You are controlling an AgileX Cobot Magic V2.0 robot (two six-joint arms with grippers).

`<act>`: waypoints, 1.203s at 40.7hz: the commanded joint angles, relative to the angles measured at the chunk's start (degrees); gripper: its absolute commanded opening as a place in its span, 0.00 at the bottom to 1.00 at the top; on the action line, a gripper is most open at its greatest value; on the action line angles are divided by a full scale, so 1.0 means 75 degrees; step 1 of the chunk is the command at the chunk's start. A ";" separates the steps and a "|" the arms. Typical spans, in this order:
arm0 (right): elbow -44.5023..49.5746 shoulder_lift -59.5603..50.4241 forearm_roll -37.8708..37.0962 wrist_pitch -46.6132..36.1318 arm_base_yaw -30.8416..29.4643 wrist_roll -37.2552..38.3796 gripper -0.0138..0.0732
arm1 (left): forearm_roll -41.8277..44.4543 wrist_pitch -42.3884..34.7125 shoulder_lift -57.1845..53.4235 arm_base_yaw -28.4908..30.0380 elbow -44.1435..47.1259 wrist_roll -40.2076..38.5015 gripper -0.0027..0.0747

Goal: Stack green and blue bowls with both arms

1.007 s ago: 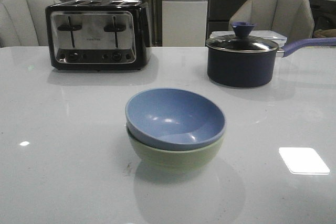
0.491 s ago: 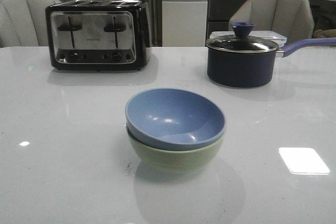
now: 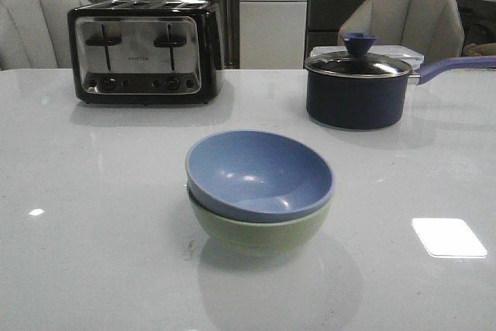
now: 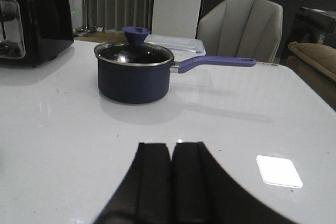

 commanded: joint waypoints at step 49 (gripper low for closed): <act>-0.0020 -0.0143 -0.0873 -0.0977 -0.0045 0.1392 0.22 | -0.0059 -0.0694 -0.0154 -0.0047 0.0041 -0.0015 0.15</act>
